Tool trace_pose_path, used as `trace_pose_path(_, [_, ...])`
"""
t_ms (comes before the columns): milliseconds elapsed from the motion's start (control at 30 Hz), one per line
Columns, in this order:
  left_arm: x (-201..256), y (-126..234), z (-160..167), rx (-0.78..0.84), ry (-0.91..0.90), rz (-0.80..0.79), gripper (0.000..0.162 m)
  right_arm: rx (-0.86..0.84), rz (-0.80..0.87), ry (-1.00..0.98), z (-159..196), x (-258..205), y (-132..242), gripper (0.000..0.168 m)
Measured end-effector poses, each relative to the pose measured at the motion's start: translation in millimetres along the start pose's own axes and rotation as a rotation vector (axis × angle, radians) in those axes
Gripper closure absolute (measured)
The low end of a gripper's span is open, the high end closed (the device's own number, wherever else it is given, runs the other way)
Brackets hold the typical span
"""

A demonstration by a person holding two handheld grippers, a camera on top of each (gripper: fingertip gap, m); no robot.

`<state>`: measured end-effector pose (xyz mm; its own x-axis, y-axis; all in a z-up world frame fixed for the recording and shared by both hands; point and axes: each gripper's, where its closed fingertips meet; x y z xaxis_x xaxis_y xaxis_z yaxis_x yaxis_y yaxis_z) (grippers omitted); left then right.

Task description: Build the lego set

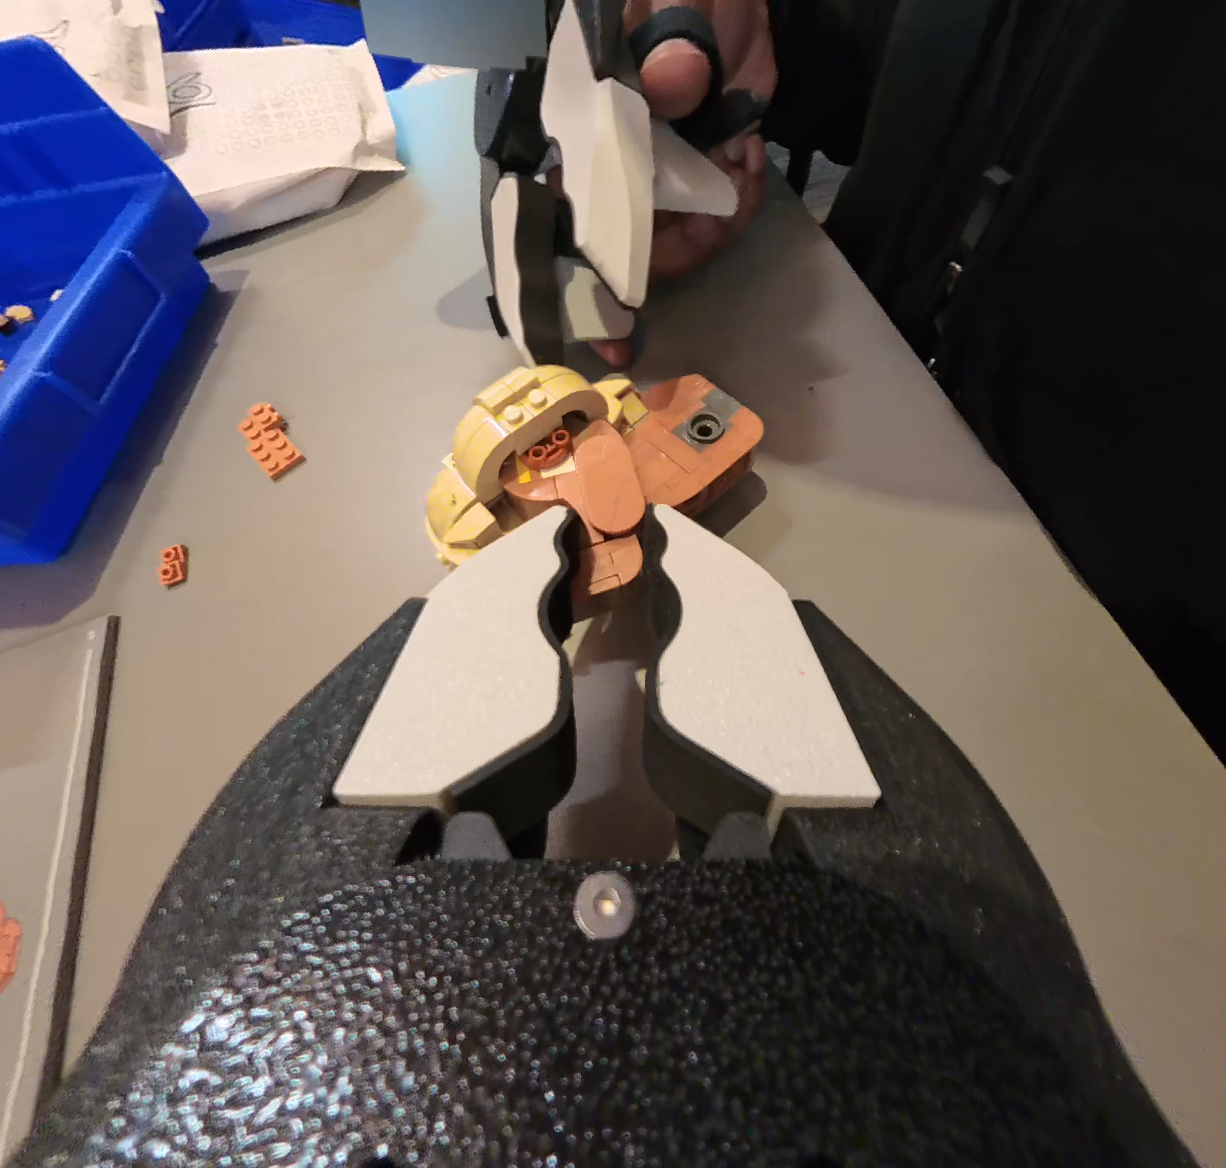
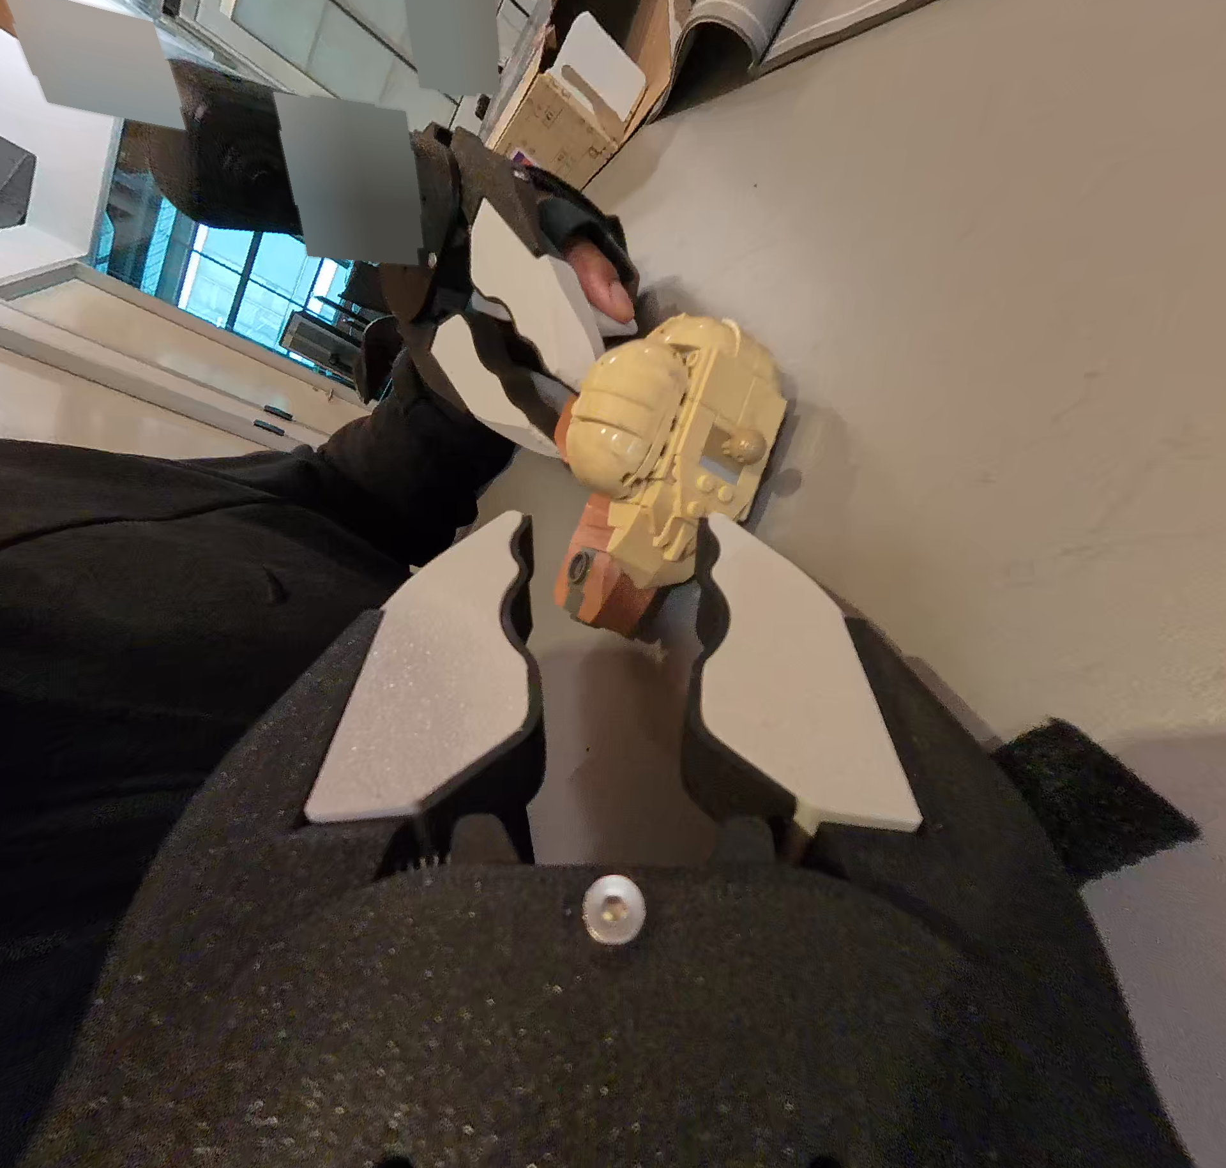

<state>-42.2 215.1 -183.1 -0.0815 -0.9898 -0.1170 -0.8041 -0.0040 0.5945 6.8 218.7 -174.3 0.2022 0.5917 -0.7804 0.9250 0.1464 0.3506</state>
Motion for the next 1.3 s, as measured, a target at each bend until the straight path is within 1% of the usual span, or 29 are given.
trace_pose_path(100, [2, 3, -1, 0.02, -0.044, 0.014, 0.144, 0.013, 0.004, -0.006, -2, 0, -1, 0.121])
trace_pose_path(233, [1, 5, -3, 0.043, -0.091, -0.011, 0.144, 0.009, 0.004, 0.005, -1, -2, -4, 0.121])
trace_pose_path(433, [-1, 11, -9, 0.102, -0.113, -0.038, 0.145, 0.024, -0.001, -0.009, -2, -2, -3, 0.118])
trace_pose_path(600, [1, 20, -15, 0.125, -0.145, -0.041, 0.144, 0.048, -0.096, -0.058, -8, -10, -5, 0.103])
trace_pose_path(800, [1, 36, -25, 0.179, -0.19, -0.058, 0.144, 0.06, -0.172, -0.078, -19, -15, -12, 0.085])
trace_pose_path(900, [3, 36, -25, 0.169, -0.216, -0.058, 0.144, 0.055, -0.193, -0.07, -22, -19, -16, 0.079])
trace_pose_path(1067, [3, 33, -24, 0.14, -0.259, -0.08, 0.144, 0.051, -0.18, -0.053, -25, -21, -20, 0.072])
trace_pose_path(1300, [6, 24, -18, 0.071, -0.306, -0.073, 0.144, 0.034, -0.113, -0.021, -26, -15, -25, 0.072])
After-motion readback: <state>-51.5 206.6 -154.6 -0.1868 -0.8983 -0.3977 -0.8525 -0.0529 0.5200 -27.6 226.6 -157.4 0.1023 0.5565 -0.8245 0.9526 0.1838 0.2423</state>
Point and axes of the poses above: each gripper's, where its closed fingertips meet, y back along the fingers, z out of its underside, x = y × z across the jaws, and after that the axes turned 8 degrees about -x, right-handed
